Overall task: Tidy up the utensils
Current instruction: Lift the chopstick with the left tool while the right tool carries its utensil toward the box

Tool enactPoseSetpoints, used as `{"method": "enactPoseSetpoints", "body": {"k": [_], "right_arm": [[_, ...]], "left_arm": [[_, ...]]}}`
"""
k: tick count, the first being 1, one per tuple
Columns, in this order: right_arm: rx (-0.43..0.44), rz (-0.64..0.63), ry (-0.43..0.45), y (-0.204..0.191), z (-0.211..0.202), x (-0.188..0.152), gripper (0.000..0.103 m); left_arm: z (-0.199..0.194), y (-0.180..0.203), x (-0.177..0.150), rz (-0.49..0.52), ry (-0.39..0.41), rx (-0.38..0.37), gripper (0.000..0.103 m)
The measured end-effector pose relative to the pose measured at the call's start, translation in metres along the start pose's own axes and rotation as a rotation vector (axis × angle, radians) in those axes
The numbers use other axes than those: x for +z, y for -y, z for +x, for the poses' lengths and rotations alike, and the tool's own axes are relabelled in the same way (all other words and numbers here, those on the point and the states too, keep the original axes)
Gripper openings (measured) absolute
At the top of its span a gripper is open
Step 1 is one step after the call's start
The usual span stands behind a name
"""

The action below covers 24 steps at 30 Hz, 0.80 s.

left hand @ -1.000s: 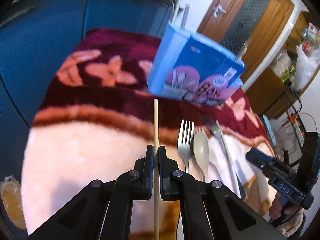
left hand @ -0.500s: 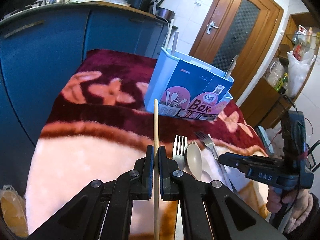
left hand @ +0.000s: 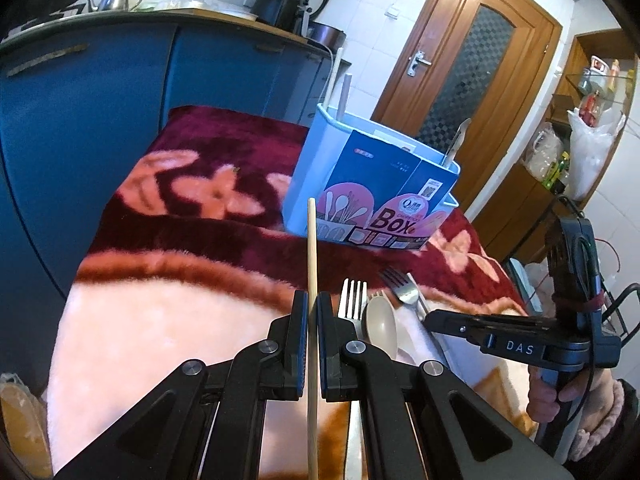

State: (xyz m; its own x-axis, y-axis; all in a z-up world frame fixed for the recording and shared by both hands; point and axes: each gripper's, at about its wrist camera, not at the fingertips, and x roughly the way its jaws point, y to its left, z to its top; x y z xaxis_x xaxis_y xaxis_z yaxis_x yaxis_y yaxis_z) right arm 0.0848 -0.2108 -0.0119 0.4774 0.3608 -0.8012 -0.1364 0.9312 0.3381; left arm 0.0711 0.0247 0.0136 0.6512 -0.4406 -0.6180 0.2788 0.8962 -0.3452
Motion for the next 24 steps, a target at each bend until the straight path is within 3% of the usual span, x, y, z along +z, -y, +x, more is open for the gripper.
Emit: {"method": "enactPoseSetpoints", "body": {"k": [10, 24], "right_arm": [[0.044, 0.033, 0.136, 0.011, -0.036, -0.013, 0.007], [0.011, -0.002, 0.455, 0.016, -0.092, -0.018, 0.006]], "left_arm": [[-0.010, 0.019, 0.009, 0.024, 0.068, -0.036, 0.004], [-0.019, 0.061, 0.059, 0.063, 0.260, -0.074, 0.004]]}}
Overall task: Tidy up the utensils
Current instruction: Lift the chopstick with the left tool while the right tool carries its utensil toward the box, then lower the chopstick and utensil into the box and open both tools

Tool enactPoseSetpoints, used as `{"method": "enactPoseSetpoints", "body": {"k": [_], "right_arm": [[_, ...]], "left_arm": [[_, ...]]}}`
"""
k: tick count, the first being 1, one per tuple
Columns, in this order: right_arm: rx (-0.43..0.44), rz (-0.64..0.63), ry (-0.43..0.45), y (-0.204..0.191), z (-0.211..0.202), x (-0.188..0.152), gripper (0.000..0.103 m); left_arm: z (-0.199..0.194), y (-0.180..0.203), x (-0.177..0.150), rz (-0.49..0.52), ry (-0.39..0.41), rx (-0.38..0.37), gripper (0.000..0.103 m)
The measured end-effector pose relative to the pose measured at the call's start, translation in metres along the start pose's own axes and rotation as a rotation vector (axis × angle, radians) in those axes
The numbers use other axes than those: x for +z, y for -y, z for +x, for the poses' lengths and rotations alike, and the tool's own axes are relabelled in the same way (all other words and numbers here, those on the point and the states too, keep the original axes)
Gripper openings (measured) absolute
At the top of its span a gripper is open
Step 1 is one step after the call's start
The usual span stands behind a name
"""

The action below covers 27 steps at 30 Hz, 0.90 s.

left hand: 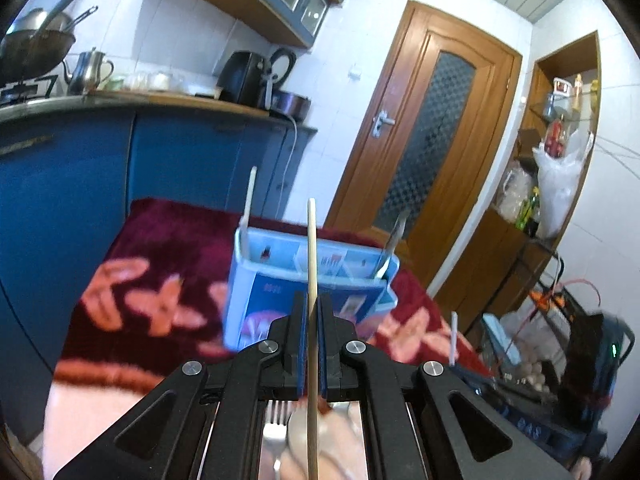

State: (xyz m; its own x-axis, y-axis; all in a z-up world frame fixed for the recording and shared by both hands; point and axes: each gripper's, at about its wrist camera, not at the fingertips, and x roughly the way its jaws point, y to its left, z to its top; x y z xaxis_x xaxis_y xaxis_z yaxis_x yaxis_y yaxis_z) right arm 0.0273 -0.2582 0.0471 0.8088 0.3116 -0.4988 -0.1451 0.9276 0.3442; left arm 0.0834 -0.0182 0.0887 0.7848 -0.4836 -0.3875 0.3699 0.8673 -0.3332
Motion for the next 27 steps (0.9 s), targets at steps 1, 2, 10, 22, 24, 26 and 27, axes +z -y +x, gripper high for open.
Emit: {"method": "enactPoseSetpoints", "body": {"k": [1, 2, 10, 22, 24, 26, 27], "right_arm": [[-0.002, -0.007, 0.020, 0.000, -0.003, 0.001, 0.006], [-0.008, -0.014, 0.036, 0.000, -0.005, 0.002, 0.006], [-0.024, -0.039, 0.106, 0.005, -0.012, 0.009, 0.006], [-0.030, -0.035, 0.114, 0.019, -0.003, 0.018, 0.006], [-0.033, -0.042, 0.121, 0.019, -0.001, 0.021, 0.006], [-0.035, -0.051, 0.130, 0.019, 0.000, 0.027, 0.006], [-0.037, -0.056, 0.135, 0.019, 0.001, 0.030, 0.006]], "left_arm": [[0.002, 0.002, 0.004, 0.004, 0.016, -0.001, 0.004], [0.003, 0.005, 0.007, 0.007, 0.030, 0.002, 0.004], [0.017, 0.012, 0.043, 0.011, 0.171, 0.029, 0.004], [0.048, 0.006, 0.073, 0.023, 0.359, 0.128, 0.004], [0.052, 0.006, 0.075, 0.022, 0.396, 0.158, 0.004], [0.057, 0.007, 0.075, 0.030, 0.430, 0.193, 0.004], [0.060, 0.007, 0.074, 0.033, 0.452, 0.215, 0.004]]}}
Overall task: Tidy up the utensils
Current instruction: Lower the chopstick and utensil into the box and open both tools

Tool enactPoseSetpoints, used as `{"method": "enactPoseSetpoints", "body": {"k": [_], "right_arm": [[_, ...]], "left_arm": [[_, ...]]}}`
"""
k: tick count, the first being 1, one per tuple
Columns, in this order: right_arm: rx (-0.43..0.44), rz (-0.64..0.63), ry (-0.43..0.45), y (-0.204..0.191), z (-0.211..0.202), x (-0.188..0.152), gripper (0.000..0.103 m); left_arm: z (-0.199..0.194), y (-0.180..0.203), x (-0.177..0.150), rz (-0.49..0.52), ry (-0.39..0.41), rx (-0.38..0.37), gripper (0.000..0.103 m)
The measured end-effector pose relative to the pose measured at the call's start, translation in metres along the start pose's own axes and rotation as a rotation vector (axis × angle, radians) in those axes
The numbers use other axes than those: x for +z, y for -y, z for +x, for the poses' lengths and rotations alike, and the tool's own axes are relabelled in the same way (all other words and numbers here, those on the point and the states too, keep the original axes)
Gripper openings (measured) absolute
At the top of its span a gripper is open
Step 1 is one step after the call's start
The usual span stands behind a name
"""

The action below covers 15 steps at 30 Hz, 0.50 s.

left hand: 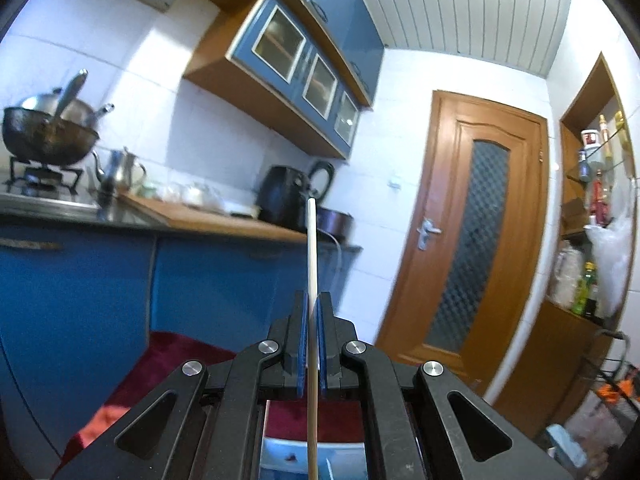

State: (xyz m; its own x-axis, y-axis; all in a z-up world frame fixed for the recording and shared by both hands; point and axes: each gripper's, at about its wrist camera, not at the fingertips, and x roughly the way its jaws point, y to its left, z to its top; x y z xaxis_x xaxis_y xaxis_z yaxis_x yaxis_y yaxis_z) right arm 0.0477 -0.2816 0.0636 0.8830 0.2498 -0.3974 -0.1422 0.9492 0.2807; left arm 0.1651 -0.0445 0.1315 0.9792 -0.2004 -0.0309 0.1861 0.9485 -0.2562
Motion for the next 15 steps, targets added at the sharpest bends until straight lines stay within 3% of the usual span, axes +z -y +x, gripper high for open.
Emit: {"method": "enactPoseSetpoints", "body": {"k": [6, 15], "right_arm": [[-0.013, -0.034, 0.048, 0.000, 0.009, 0.024, 0.006], [0.004, -0.062, 0.171, -0.007, 0.033, 0.063, 0.006]], "left_arm": [[0.008, -0.006, -0.014, 0.006, 0.039, 0.042, 0.004], [0.017, -0.012, -0.033, 0.022, 0.021, 0.061, 0.004]]}}
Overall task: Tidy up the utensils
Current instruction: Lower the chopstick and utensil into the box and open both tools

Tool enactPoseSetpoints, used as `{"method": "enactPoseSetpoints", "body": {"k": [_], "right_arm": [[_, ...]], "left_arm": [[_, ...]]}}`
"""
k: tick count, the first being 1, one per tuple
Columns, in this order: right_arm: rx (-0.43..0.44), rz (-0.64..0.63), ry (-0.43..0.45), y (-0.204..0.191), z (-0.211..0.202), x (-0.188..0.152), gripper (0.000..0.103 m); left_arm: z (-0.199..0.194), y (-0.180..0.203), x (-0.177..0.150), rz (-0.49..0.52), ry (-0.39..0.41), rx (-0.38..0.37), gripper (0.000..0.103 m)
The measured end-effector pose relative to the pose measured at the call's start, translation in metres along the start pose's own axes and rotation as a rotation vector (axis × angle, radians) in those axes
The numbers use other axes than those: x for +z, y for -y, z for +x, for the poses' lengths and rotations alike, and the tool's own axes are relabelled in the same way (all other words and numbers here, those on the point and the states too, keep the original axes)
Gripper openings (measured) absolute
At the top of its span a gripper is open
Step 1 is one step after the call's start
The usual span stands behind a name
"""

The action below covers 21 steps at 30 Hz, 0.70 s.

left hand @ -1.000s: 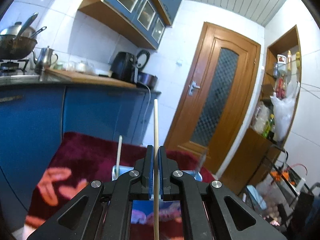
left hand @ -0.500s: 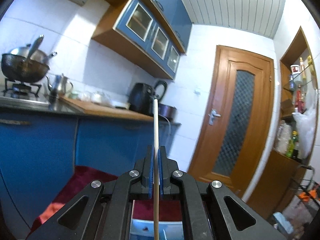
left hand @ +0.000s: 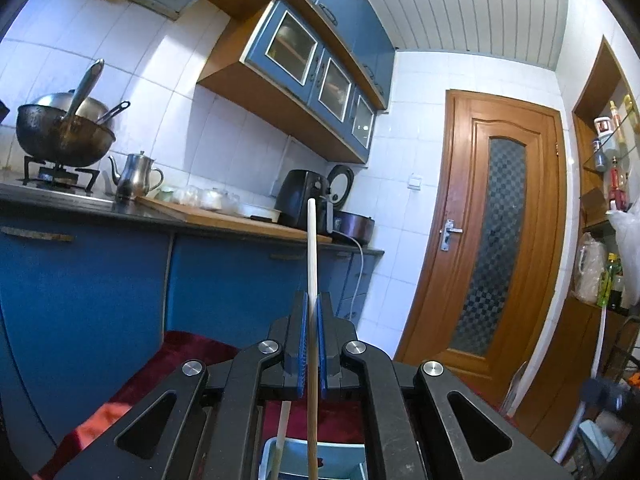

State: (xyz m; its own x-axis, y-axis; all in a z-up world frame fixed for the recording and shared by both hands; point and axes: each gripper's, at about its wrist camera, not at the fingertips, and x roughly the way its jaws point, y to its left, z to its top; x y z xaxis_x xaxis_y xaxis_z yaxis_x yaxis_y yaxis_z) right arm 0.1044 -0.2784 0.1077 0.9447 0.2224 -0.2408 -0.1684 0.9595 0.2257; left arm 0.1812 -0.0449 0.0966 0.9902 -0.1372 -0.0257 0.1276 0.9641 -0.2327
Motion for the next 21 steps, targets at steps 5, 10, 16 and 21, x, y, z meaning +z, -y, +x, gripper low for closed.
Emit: {"method": "enactPoseSetpoints", "body": {"k": [5, 10, 16, 21], "right_arm": [[-0.028, -0.046, 0.065, -0.010, 0.025, 0.010, 0.006], [-0.051, -0.092, 0.043, -0.017, 0.053, 0.001, 0.006], [-0.045, -0.101, -0.012, -0.018, 0.067, -0.012, 0.007], [-0.032, -0.079, -0.035, -0.014, 0.069, -0.015, 0.007]], "left_arm": [[0.002, -0.002, -0.005, -0.004, -0.009, 0.004, 0.004], [0.003, -0.004, -0.009, -0.007, -0.020, 0.009, 0.004], [0.004, -0.006, -0.011, -0.012, -0.034, 0.003, 0.004], [0.005, -0.008, -0.011, -0.022, -0.056, -0.002, 0.005]]}}
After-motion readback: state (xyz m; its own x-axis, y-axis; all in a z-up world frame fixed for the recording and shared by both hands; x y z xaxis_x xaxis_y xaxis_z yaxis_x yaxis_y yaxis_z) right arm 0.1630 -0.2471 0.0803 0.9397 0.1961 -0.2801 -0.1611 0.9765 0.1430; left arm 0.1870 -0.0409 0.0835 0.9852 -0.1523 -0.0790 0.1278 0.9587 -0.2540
